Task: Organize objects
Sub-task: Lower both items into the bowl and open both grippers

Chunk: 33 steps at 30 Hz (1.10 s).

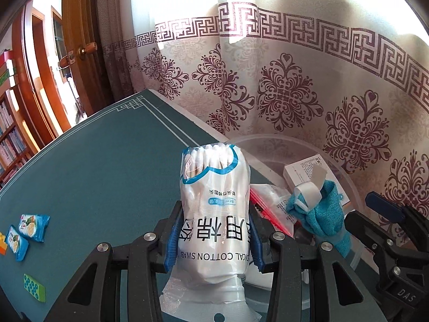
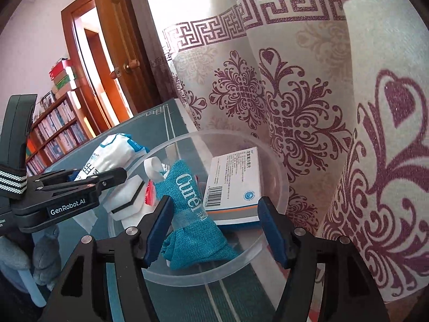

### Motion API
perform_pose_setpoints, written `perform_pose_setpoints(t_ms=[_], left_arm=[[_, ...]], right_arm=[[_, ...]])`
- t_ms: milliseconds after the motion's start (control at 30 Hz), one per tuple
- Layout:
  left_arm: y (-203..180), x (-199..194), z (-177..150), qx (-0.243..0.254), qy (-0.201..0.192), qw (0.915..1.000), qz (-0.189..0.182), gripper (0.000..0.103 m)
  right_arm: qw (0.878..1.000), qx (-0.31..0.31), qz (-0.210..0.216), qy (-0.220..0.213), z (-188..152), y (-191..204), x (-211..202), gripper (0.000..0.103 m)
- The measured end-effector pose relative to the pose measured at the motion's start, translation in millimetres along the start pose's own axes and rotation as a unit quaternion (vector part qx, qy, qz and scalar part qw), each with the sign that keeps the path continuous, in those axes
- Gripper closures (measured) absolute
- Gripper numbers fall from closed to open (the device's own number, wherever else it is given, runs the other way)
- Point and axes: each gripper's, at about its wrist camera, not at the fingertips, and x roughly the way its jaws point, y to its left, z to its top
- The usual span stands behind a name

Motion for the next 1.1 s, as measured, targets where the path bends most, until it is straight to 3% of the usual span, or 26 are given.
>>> perform_pose_setpoints(t_ms=[233, 300, 367, 433, 567, 833, 1100], left_arm=[[-13, 13, 8, 0.008, 0.002, 0.9998, -0.016, 0.057], [-14, 14, 9, 0.006, 0.005, 0.9997, -0.022, 0.047], [-11, 13, 9, -0.003, -0.002, 0.9999, -0.017, 0.015], [-4, 9, 8, -0.016, -0.011, 0.9997, -0.012, 0.011], [6, 3, 7, -0.032, -0.01, 0.9993, -0.015, 0.01], [14, -20, 10, -0.041, -0.046, 0.998, -0.012, 0.001], [33, -33, 9, -0.07, -0.064, 0.9955, 0.005, 0.001]], right_arm=[[0.999, 0.012, -0.016, -0.031, 3, -3, -13, 0.037], [0.999, 0.011, -0.017, -0.035, 4, -2, -15, 0.037], [0.999, 0.012, -0.017, -0.035, 3, -1, -15, 0.037], [0.999, 0.012, -0.018, -0.033, 3, -1, -14, 0.037], [0.999, 0.012, -0.016, -0.031, 2, 0, -14, 0.037], [0.999, -0.003, -0.017, -0.029, 0, 6, -12, 0.037], [0.999, -0.016, -0.019, -0.03, -3, 13, -11, 0.037]])
